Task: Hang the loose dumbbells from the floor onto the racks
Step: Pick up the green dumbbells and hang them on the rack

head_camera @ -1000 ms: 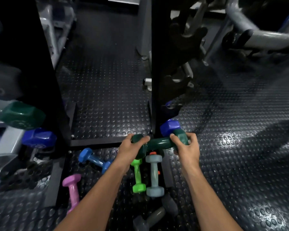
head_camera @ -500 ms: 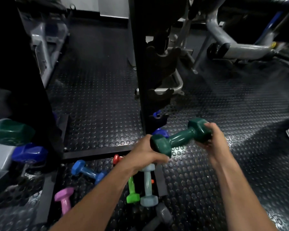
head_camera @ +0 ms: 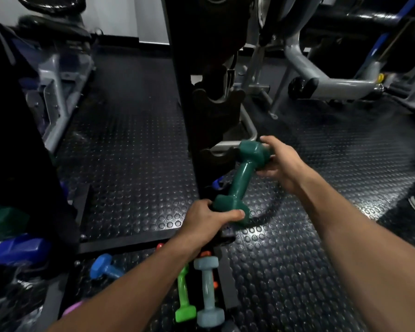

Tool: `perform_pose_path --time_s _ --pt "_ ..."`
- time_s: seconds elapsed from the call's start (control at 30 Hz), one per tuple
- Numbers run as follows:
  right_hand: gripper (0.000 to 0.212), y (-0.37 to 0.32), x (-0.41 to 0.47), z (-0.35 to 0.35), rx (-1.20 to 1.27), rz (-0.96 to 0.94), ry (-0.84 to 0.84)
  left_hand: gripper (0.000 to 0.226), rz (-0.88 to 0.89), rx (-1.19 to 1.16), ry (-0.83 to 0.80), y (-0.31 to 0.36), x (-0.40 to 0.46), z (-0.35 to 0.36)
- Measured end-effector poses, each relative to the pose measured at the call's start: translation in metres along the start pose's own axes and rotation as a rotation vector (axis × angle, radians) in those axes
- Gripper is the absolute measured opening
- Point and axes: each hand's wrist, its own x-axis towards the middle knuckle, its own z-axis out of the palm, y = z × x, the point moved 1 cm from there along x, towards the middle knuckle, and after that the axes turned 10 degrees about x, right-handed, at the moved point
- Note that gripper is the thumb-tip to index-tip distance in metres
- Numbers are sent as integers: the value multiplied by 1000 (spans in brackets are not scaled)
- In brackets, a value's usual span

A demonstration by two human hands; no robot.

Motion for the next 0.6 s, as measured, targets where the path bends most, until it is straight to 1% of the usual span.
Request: perform_pose_path --time_s 0.1,0.17,0.27,0.4,0.5,0.6 --pt "30 0 15 9 -62 14 13 41 -10 -153 -31 1 0 6" --pt "29 4 23 15 -98 6 22 33 -5 -244 -38 3 2 14" --pt "37 8 37 21 -110 -38 34 32 -6 -348 -27 8 5 24" --pt "19 0 43 38 -107 -101 7 38 39 -381 6 10 15 28" --pt "20 0 50 46 -101 -116 7 48 43 -380 31 11 21 26" --pt "17 3 57 56 -117 -125 -2 48 21 -448 61 13 24 25"
